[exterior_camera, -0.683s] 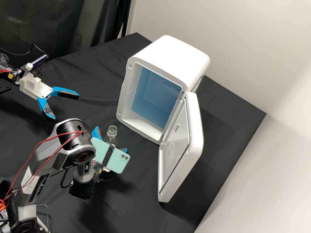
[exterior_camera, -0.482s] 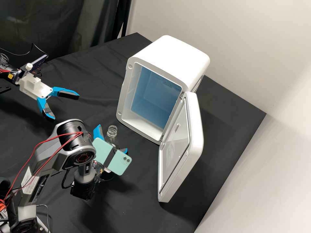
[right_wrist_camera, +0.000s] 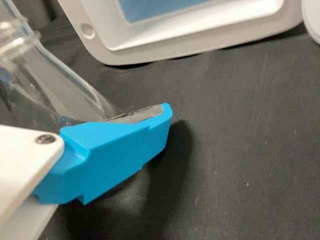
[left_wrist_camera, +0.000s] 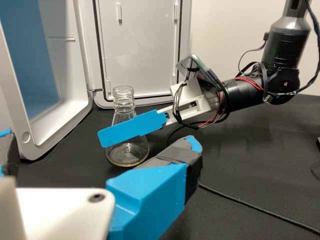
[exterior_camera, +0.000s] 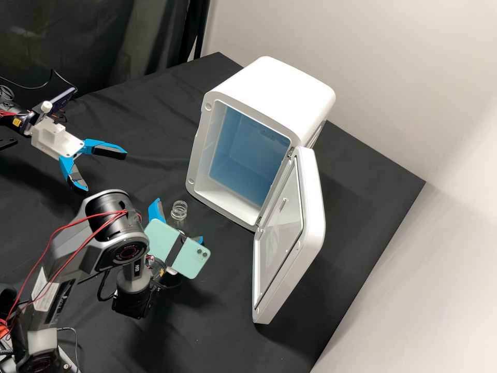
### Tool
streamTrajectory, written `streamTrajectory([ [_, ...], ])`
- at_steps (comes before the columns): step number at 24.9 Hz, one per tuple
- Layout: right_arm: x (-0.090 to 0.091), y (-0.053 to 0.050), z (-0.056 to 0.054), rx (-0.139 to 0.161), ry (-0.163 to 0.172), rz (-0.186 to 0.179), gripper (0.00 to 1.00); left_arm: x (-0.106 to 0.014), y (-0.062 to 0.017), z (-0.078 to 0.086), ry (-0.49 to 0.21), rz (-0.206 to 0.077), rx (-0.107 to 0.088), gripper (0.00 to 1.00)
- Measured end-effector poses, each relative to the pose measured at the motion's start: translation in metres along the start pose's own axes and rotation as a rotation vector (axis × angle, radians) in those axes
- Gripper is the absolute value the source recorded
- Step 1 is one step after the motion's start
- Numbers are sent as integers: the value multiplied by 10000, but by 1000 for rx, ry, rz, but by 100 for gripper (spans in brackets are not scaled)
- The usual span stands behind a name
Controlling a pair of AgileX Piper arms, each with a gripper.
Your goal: Place the flask in the incubator
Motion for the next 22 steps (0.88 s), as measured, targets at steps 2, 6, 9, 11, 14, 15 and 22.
streamTrajectory([
  [2, -25, 2, -37, -27, 3, 8, 100, 0, 0, 0, 0, 0, 0, 100],
  [6, -72, 19, -111, -127, -7, 77, 100, 0, 0, 0, 0, 0, 0, 100],
  [9, -96, 36, -148, -194, -19, 124, 100, 0, 0, 0, 0, 0, 0, 100],
  [11, -100, 36, -153, -221, -23, 131, 100, 0, 0, 0, 0, 0, 0, 100],
  [14, -94, 16, -156, -256, -32, 137, 100, 0, 0, 0, 0, 0, 0, 100],
  [15, -88, 13, -159, -270, -34, 139, 100, 0, 0, 0, 0, 0, 0, 100],
  [22, -20, -69, -117, -305, -56, 118, 100, 0, 0, 0, 0, 0, 0, 100],
])
